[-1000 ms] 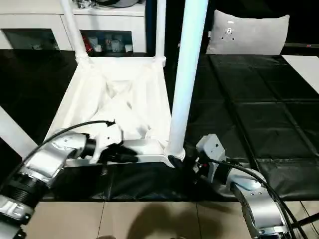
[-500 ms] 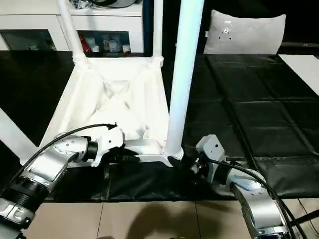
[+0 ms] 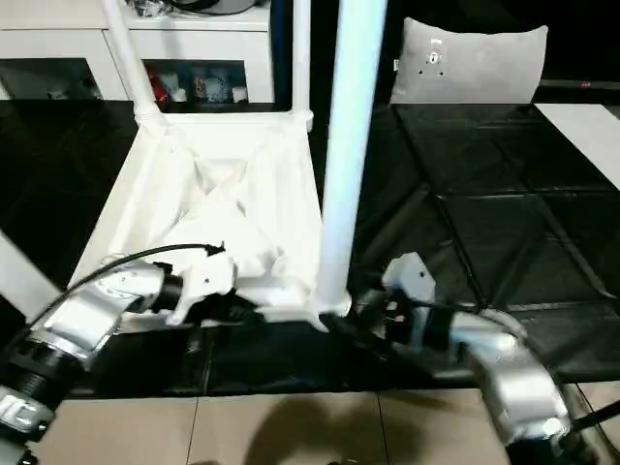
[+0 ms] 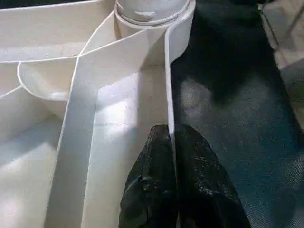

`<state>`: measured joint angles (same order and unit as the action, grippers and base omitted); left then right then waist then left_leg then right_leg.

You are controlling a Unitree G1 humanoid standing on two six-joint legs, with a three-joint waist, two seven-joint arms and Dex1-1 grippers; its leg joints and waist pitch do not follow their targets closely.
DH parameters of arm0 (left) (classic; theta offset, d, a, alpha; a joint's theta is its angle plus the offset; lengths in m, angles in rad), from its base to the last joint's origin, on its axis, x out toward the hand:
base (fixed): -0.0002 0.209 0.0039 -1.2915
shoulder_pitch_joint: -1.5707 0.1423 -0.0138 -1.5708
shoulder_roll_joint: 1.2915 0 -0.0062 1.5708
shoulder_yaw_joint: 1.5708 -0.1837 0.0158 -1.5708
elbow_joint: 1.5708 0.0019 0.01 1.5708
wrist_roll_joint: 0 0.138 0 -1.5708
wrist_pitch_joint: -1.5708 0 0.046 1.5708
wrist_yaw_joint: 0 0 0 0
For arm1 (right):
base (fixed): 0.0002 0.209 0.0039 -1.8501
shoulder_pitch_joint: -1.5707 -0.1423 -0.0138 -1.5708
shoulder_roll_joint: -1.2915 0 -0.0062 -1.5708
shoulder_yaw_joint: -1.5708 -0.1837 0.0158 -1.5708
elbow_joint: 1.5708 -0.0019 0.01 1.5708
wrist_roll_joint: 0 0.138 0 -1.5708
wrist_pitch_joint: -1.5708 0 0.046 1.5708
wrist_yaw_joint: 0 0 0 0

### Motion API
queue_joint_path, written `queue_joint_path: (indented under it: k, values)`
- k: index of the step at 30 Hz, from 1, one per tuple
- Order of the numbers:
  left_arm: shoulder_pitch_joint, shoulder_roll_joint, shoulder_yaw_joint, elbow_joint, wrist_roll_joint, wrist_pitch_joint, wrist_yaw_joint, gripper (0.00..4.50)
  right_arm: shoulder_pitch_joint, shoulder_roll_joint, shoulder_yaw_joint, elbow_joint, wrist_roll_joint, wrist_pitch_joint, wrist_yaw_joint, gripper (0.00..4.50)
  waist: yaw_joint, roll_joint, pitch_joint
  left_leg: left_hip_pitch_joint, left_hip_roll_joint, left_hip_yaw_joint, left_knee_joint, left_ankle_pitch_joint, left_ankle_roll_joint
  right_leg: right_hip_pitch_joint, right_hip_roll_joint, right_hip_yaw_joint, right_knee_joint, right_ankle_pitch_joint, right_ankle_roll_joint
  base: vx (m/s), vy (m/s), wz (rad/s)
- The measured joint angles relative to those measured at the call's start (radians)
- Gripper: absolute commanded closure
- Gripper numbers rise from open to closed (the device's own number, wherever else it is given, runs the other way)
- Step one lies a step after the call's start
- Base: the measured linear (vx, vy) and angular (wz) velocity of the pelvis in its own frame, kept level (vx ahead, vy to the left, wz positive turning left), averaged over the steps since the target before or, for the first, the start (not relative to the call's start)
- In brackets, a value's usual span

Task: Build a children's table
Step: Rotate leg to tighten

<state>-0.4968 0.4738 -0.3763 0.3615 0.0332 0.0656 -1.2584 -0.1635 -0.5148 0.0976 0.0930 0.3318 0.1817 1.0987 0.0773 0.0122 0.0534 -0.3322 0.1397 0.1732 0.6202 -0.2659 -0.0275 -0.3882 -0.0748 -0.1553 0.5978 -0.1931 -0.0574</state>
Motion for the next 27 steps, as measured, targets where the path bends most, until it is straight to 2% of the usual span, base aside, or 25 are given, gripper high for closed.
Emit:
queue_joint_path:
  k: [2,5,7,13,22,27]
  values:
    - [-0.003,0.003,-0.009,0.0,-0.002,-0.005,-0.014,4.5,-0.017,-0.003,0.007,0.021,0.018,0.001,0.048,0.71,0.01,0.0,0.0,0.0,0.0,0.0,0.0,0.0,0.0,0.0,0.0,0.0,0.0,0.0,0.0,0.0,0.0,0.0]
    - [-0.008,0.014,-0.019,-0.002,-0.007,-0.009,-0.046,4.5,-0.06,-0.018,0.028,0.061,0.036,0.013,0.128,0.94,0.014,-0.001,0.0,0.0,0.0,0.0,0.001,0.0,0.0,0.0,0.0,0.0,0.001,0.0,0.0,0.0,0.0,0.0]
    - [-0.013,0.018,-0.03,-0.002,-0.007,-0.02,-0.058,4.5,-0.082,-0.031,0.035,0.08,0.05,0.024,0.178,1.15,0.023,-0.002,-0.001,0.0,0.0,0.0,0.002,0.0,0.0,0.0,0.0,0.0,0.002,0.0,0.0,0.0,0.0,0.0]
    - [-0.032,0.018,-0.046,0.016,0.003,-0.044,-0.076,4.5,-0.159,-0.033,0.069,0.184,0.032,0.009,0.263,1.6,0.036,-0.003,-0.001,0.0,0.0,0.0,0.004,0.0,0.0,0.0,0.0,0.0,0.004,-0.001,0.0,0.0,0.0,0.0]
    - [-0.044,0.019,-0.054,0.031,0.002,-0.05,-0.087,4.5,-0.202,-0.033,0.086,0.249,0.009,-0.025,0.297,2.45,0.039,-0.003,-0.001,0.0,0.001,0.0,0.004,0.0,0.0,0.0,0.0,0.0,0.005,-0.001,0.0,0.0,0.0,0.0]
    - [-0.044,0.018,-0.052,0.031,0.0,-0.039,-0.087,4.5,-0.213,-0.028,0.088,0.265,0.004,-0.033,0.305,2.57,0.039,-0.004,-0.002,0.0,0.001,0.0,0.004,0.0,0.0,0.0,0.0,0.0,0.005,-0.001,0.0,0.0,0.0,0.0]
